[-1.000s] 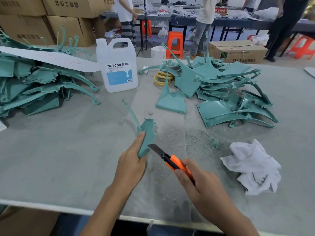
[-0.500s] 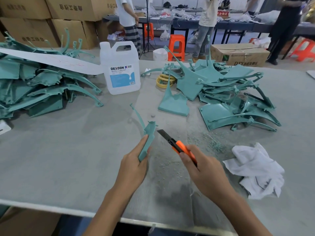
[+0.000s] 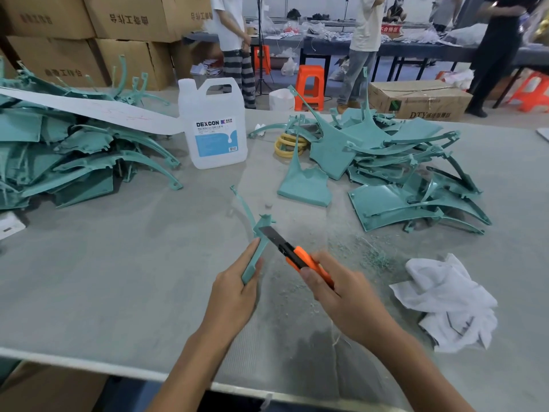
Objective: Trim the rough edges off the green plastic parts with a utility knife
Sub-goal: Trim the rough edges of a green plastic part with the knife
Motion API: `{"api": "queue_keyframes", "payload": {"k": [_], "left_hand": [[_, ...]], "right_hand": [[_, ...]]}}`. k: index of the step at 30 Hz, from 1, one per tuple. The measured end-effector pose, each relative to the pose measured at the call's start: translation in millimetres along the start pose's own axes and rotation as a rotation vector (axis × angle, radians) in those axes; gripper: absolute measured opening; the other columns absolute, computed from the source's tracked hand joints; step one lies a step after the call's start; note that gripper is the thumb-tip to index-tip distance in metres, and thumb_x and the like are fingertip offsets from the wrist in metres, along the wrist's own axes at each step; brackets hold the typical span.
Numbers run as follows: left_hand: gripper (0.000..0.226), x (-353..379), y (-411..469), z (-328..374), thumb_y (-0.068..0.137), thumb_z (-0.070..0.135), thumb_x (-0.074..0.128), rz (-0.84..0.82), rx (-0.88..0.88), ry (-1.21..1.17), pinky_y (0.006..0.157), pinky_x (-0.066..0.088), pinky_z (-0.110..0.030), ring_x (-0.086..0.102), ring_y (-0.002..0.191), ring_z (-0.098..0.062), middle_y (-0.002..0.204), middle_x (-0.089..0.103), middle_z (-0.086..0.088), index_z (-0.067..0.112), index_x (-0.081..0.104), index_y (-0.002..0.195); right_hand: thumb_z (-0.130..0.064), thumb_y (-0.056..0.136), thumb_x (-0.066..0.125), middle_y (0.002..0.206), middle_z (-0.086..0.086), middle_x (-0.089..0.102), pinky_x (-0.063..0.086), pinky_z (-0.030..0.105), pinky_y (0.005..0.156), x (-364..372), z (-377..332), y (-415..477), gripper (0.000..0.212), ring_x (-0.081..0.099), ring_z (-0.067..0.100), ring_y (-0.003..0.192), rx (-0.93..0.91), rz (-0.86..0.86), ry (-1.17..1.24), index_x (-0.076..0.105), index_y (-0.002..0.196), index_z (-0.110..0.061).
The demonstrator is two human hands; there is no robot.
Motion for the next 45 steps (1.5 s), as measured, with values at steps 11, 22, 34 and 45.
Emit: {"api": "queue_keyframes", "payload": {"k": [11,22,34,45], "left_hand": [[0.034,-2,1,-6,0.091,0.07,0.041,0.04,-0.062,-0.051,0.064,0.047,-0.009,0.061,0.074,0.004,0.088,0.069,0.02,0.056,0.058,0.116],[0.043,-2,-1,3,0.09,0.076,0.037,0.021,-0.013,-0.028,0.059,0.045,-0.009,0.059,0.067,0.002,0.079,0.068,0.025,0.055,0.056,0.121],[0.056,6,-2,14,0.089,0.077,0.042,-0.112,0.078,0.009,0.096,0.035,-0.001,0.047,0.121,0.02,0.128,0.049,0.049,0.055,0.043,0.141],[0.099,24,-23,16,0.064,0.089,0.056,-0.525,0.275,0.782,0.109,0.007,-0.026,0.023,0.142,-0.011,0.154,0.025,0.015,0.06,0.017,0.15]], "right_hand": [[-0.054,0.102,0.041,0.06,-0.003,0.057,0.046,0.037,0.052,-25,3,47,0.022,0.055,0.014,0.05,-0.018,0.079,-0.257,0.05,0.109,-0.036],[-0.049,0.104,0.043,0.067,-0.003,0.058,0.041,0.033,0.051,-40,26,66,0.023,0.057,0.017,0.058,0.066,0.056,-0.353,0.055,0.109,-0.03],[-0.048,0.104,0.046,0.072,0.002,0.065,0.053,0.044,0.064,-29,29,55,0.019,0.062,0.02,0.061,0.121,0.058,-0.15,0.056,0.105,-0.032],[-0.024,0.077,0.068,0.071,0.002,0.054,0.045,0.04,0.051,-8,49,31,0.022,0.051,0.018,0.054,0.315,0.132,0.388,0.057,0.096,-0.023]]}}
Point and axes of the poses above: each hand's wrist, its own y-axis towards the middle knuckle, its own x-axis out of the palm, z = x × y, the point moved 7 cm from there along y, towards the middle knuckle
